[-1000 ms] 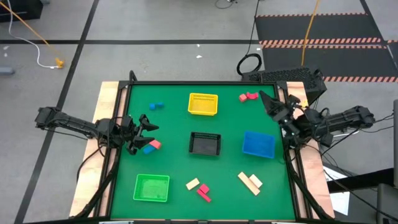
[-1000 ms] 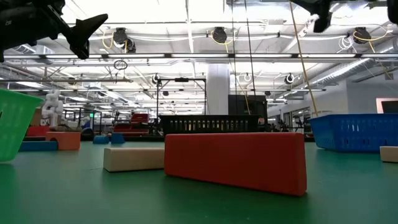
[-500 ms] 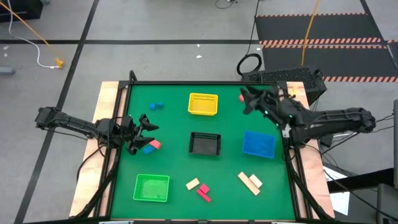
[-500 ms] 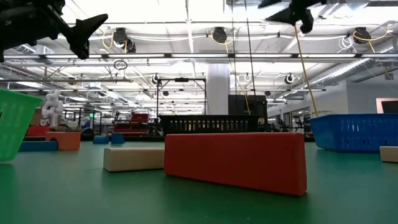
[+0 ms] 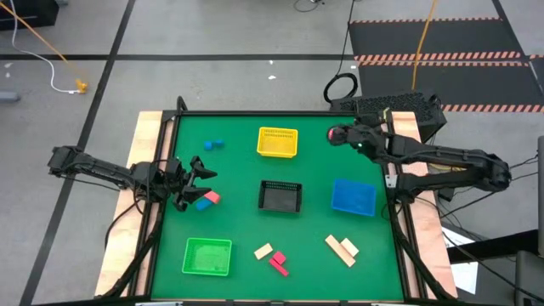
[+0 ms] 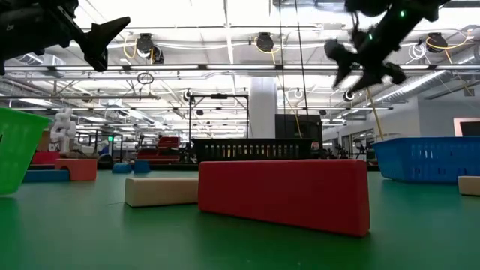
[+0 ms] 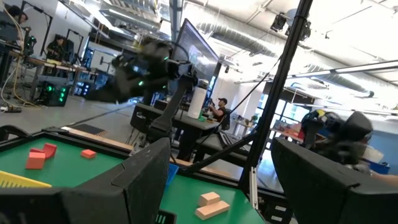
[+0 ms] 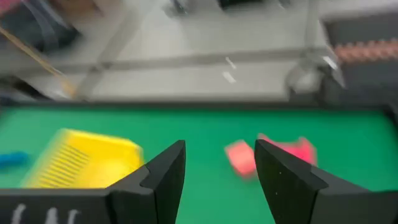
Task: Sort & place blocks by color
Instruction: Put the top left orange block into the blue bin
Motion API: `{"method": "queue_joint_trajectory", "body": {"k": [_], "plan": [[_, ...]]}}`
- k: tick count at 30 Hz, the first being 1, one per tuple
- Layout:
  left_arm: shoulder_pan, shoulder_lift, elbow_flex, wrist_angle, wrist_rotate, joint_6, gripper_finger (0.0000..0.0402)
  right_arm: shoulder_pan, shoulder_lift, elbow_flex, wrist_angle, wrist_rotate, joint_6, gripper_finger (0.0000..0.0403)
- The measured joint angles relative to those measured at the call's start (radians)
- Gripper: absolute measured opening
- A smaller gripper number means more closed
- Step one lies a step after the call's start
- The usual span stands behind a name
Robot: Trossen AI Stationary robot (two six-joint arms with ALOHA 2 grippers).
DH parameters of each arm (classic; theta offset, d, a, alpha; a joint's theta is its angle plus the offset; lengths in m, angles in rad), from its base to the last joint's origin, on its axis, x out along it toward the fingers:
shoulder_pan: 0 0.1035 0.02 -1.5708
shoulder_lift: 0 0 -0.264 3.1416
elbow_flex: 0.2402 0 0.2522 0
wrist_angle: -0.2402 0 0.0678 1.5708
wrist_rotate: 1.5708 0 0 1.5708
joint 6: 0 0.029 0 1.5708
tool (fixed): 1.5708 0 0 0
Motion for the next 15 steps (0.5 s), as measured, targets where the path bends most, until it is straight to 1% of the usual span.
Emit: {"method": "queue_joint_trajectory", "body": {"k": [4, 8, 12, 15], "plan": [[0.0, 0.0, 0.0, 0.0, 0.0, 0.0, 0.0278, -0.087, 0.038, 0.0, -0.197, -0.119, 0.055, 0.0183], [0.0, 0.0, 0.0, 0.0, 0.0, 0.0, 0.0278, -0.164, 0.08, 0.0, -0.343, -0.218, 0.04, 0.0183], [0.0, 0.0, 0.0, 0.0, 0.0, 0.0, 0.0278, -0.231, 0.12, 0.0, -0.42, -0.285, 0.011, 0.0183], [0.0, 0.0, 0.0, 0.0, 0.0, 0.0, 0.0278, -0.273, 0.148, 0.0, -0.438, -0.349, 0.006, 0.0183]]}}
